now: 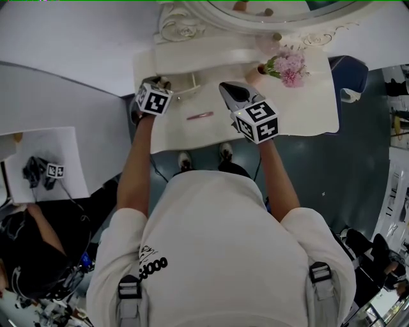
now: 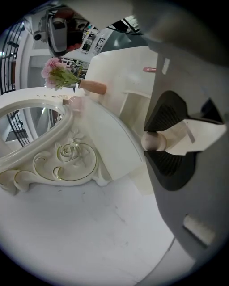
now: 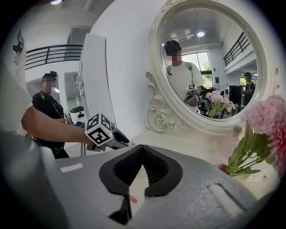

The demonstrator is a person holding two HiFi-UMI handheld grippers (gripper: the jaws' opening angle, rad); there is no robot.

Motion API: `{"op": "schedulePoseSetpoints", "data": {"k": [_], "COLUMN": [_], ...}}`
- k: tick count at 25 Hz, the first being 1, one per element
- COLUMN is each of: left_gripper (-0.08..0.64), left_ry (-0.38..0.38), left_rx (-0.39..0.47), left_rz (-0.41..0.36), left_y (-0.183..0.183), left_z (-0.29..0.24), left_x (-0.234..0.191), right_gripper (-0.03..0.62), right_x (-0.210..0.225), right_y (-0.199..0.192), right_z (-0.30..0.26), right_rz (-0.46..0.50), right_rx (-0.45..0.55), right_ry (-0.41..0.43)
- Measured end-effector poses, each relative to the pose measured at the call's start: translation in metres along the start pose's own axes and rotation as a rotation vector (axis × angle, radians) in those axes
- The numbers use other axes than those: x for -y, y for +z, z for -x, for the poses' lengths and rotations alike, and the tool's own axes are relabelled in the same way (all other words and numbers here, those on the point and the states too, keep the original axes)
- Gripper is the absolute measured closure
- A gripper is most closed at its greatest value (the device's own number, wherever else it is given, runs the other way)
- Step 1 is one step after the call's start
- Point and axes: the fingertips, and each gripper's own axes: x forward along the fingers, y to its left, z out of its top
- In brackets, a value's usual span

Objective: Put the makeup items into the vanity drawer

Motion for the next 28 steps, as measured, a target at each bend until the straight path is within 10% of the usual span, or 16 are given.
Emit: {"op": "schedulePoseSetpoints", "data": {"k": [12,28], "left_gripper": [0.408,0.545], "left_ry": [-0.018,-0.046], "left_rx": [0.100,0.456], "left_rz": [0.015,0.383], "left_y": [0.016,0.027], "left_z": [0.013,0.107], "left_x": [0.010,0.028], "right_gripper": [0.589,0.589], "right_x": [-0.002,-0.028], "right_y": [-0.001,-0.002], "right_z": [-0.002,-0.004], "right_rz": [0.008,0.117], "right_rx": [-0.002,-0.019], "right_ry": [0.020,0.114]}}
